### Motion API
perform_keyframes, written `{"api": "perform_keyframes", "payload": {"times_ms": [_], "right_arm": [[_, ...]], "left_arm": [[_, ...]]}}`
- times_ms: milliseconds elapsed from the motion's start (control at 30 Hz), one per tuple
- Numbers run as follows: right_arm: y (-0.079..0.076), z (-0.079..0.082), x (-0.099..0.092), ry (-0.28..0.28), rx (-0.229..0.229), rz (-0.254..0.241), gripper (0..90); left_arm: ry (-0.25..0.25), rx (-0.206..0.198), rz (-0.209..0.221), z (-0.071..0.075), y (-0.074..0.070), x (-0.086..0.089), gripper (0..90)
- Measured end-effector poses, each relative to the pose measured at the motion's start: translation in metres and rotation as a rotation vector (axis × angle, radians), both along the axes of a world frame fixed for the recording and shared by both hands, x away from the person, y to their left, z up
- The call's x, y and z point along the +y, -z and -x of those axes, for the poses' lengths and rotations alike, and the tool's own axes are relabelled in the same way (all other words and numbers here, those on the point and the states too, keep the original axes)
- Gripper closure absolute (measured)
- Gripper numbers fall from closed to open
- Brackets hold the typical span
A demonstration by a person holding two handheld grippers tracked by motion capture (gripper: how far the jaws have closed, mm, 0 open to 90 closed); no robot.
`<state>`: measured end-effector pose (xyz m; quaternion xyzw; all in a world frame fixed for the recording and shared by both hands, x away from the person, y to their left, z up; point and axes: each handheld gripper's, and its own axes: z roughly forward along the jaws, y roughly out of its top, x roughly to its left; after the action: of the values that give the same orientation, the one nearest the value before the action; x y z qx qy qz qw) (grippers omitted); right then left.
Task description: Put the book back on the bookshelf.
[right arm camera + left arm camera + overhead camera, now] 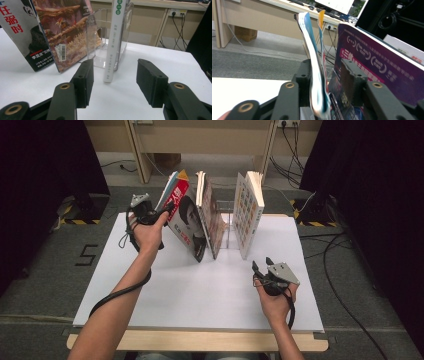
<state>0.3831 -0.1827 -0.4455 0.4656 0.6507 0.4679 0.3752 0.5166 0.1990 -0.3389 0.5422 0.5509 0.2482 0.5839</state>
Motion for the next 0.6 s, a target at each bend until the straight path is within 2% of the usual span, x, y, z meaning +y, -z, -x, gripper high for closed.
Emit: {"api": "perform_keyframes", "payload": {"times_ms": [167,200,300,333,400,467,500,600], "right_arm": [[0.001,-0.001,-0.001,-0.001,0.006,-0.003,48.5],[0.001,-0.001,-0.001,0.000,0.011,-0.002,48.4],[0.001,-0.001,-0.001,-0.002,0.013,-0.002,48.4],[0.001,-0.001,-0.001,-0.003,0.012,-0.002,48.4],[0.001,-0.001,-0.002,-0.001,0.015,-0.001,48.4],[0.002,-0.001,-0.002,-0.002,0.016,-0.003,48.4],[0.002,-0.001,-0.002,-0.002,0.016,-0.002,48.5],[0.002,-0.001,-0.001,-0.001,0.015,-0.003,48.4]], "left_arm": [[-0.022,0.020,0.015,-0.005,-0.001,-0.001,68.5],[-0.026,0.026,0.017,-0.006,0.000,-0.002,73.6],[-0.037,0.047,0.026,-0.010,0.001,-0.002,77.9],[-0.039,0.048,0.028,-0.010,0.001,-0.002,82.4],[-0.032,0.047,0.047,-0.010,-0.001,-0.003,85.4],[-0.032,0.039,0.038,-0.010,-0.003,-0.004,86.2],[-0.029,0.019,-0.004,-0.009,-0.007,-0.008,86.2],[-0.023,-0.007,-0.047,-0.009,-0.015,-0.015,86.3]]}}
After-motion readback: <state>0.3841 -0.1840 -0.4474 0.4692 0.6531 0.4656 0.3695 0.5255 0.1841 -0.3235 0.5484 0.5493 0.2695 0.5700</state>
